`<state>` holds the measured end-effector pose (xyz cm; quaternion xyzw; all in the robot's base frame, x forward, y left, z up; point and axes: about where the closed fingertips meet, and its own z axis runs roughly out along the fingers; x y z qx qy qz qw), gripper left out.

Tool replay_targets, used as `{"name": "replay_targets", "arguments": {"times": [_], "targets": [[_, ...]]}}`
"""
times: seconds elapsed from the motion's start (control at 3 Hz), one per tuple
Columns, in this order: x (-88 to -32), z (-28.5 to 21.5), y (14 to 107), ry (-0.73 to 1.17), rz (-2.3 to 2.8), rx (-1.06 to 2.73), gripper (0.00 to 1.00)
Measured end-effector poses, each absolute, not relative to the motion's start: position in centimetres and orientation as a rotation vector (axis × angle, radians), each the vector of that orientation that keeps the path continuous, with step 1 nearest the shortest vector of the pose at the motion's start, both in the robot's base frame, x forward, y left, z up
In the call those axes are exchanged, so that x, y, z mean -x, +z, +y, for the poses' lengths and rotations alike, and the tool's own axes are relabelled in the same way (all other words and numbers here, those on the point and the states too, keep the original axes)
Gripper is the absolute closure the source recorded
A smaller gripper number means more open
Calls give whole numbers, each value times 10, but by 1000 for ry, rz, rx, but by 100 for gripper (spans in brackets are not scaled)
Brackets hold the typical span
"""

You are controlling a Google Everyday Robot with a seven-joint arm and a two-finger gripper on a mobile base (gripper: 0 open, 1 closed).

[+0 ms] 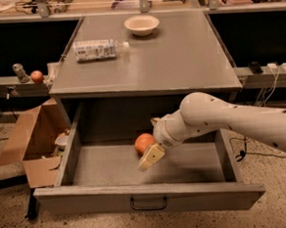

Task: Pick orange from top drawer and place on counter

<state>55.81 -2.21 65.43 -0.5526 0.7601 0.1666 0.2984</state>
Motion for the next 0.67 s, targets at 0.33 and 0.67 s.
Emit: {"name": "replay_targets", "arguments": {"times": [0.33,0.67], "targets": [[-561,-12,647,443,2037,1470,18],[-562,-11,627,444,2062,1471,41]]}}
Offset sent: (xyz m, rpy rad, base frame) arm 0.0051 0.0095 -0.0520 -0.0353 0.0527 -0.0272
